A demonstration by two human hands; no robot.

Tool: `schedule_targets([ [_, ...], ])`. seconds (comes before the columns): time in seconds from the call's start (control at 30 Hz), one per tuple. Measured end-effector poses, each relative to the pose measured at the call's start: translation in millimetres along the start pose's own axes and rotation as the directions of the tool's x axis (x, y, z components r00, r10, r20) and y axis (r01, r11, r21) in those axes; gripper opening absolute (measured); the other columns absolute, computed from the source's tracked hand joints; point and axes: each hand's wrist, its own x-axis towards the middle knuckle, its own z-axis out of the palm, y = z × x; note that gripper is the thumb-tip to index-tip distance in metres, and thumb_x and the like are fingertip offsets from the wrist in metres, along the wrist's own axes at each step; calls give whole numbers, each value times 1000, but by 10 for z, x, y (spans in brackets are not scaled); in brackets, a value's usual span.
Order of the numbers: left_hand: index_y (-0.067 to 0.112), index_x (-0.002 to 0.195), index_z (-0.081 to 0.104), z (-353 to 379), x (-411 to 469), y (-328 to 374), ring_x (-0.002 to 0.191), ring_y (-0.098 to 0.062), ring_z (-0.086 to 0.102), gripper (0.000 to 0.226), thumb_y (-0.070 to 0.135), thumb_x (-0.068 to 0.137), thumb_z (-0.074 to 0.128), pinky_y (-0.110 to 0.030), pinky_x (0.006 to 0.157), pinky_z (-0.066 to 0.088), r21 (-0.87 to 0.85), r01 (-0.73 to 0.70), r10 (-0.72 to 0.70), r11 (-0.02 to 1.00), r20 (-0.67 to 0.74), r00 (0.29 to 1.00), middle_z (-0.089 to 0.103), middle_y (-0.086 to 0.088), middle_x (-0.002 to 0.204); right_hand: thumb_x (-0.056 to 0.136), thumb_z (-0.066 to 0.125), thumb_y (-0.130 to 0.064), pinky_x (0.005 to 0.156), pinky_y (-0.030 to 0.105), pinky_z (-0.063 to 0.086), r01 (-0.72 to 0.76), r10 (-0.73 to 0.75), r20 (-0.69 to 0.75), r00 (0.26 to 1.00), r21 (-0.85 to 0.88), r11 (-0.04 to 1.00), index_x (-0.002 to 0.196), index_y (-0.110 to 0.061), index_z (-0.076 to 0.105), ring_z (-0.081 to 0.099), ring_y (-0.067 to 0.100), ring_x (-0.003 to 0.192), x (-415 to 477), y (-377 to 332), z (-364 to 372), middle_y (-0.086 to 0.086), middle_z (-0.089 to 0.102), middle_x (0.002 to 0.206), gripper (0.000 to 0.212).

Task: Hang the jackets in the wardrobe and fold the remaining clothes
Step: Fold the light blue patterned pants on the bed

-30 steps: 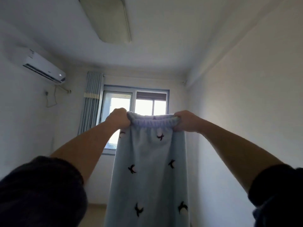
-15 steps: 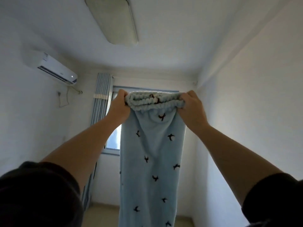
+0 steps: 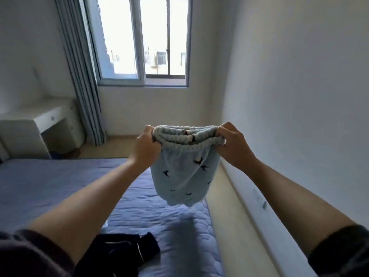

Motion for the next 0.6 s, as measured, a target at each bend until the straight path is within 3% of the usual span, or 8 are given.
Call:
schedule_targets([
  [0.23,14,99,48,207,-1742,-712,75,-30,54,17,4,85,49,-38,64,41,65,126,-139,990,265,954,59,-11,82,67,66,9,63,34,47,-145,142,234,962,-4,989,72,4,59,54,29,70,-1825,-296,226,16,55,82,11],
  [0.37,11,102,56,300,-2852,-967,72,-25,57,24,3,79,58,-34,67,44,66,153,-167,986,387,907,64,-7,78,63,70,9,64,16,38,-214,182,404,897,37,976,71,-5,58,49,17,67,-2942,-499,136,3,50,84,20],
  [0.43,10,99,60,332,-3396,-1029,71,-21,57,26,3,75,62,-28,66,43,59,183,-190,981,460,868,65,-5,78,65,72,5,65,14,37,-250,201,494,846,34,968,73,-7,58,48,15,66,-3491,-620,54,4,52,86,19],
  [0.53,11,86,60,360,-4131,-1099,73,-20,56,17,12,71,69,-26,62,39,79,165,-181,983,550,815,61,-2,77,67,72,6,65,24,45,-259,188,580,793,41,965,73,0,61,55,23,69,-4205,-808,-78,13,55,86,14],
  [0.6,12,88,61,354,-4519,-1144,78,-19,57,20,14,73,73,-25,64,39,106,172,-202,979,589,783,62,-1,83,68,71,7,64,32,51,-257,180,616,767,38,966,72,2,62,59,29,72,-4550,-927,-169,17,55,86,11],
])
